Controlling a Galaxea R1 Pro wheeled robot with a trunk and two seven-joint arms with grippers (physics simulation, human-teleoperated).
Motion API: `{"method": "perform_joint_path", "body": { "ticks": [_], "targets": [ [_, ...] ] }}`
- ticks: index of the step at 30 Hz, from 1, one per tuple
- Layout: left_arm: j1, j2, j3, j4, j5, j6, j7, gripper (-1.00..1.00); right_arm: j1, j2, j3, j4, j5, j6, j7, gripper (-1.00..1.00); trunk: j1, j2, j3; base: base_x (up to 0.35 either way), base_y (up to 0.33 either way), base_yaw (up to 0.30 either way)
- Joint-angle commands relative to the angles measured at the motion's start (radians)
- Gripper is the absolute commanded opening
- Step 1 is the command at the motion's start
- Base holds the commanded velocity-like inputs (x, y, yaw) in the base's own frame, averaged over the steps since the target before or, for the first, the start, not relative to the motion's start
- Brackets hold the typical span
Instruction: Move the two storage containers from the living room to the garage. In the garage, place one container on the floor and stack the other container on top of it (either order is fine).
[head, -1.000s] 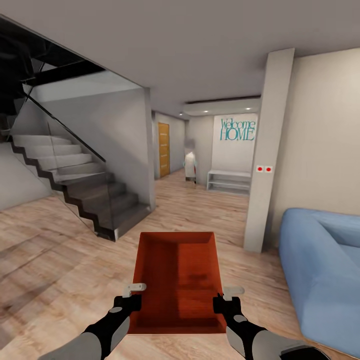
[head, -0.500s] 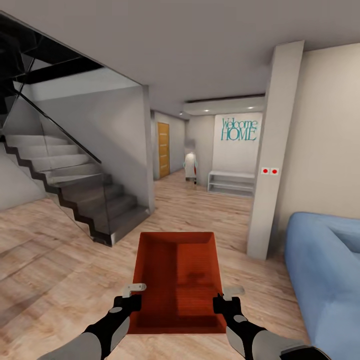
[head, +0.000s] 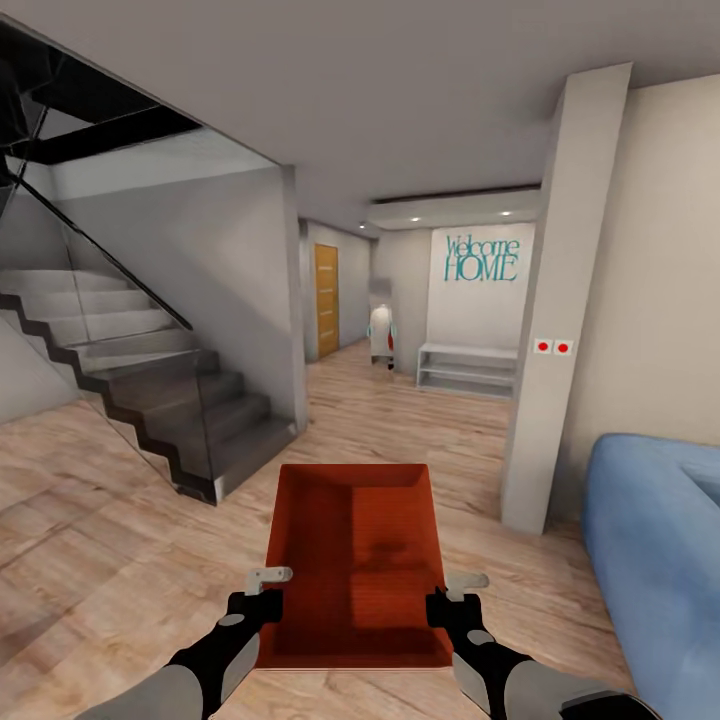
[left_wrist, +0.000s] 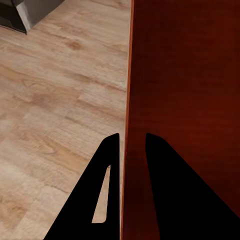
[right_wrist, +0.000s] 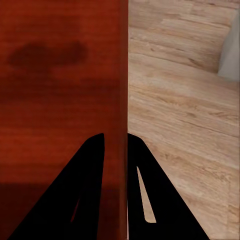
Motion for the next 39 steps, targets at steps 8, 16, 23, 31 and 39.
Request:
{"method": "perform_joint_path", "body": {
  "ticks": [8, 16, 23, 31, 39],
  "targets": [
    [-0.001, 0.031, 0.009, 0.001, 0.006, -0.004, 0.018, -1.00, -0.002, 0.000, -0.008, 0.002, -0.032, -0.011, -0.007, -1.00, 0.001, -0.001, -0.001, 0.321, 0.000, -0.108],
    [-0.001, 0.031, 0.009, 0.001, 0.006, -0.004, 0.018, -1.00, -0.002, 0.000, -0.008, 0.002, -0.032, -0.011, -0.006, -1.00, 0.001, -0.001, -0.001, 0.321, 0.000, -0.142],
    [-0.001, 0.031, 0.009, 0.001, 0.006, -0.004, 0.018, -1.00, -0.002, 0.000, -0.008, 0.002, -0.032, -0.010, -0.006, -1.00, 0.001, -0.001, -0.001, 0.321, 0.000, -0.006],
    [-0.001, 0.031, 0.009, 0.001, 0.006, -0.004, 0.018, -1.00, -0.002, 0.000, -0.008, 0.002, -0.032, -0.010, -0.007, -1.00, 0.001, -0.001, -0.001, 0.321, 0.000, 0.000],
    [-0.001, 0.031, 0.009, 0.001, 0.006, -0.004, 0.018, -1.00, -0.002, 0.000, -0.008, 0.002, -0.032, -0.010, -0.007, -1.00, 0.001, -0.001, -0.001, 0.321, 0.000, 0.000]
  ]
}}
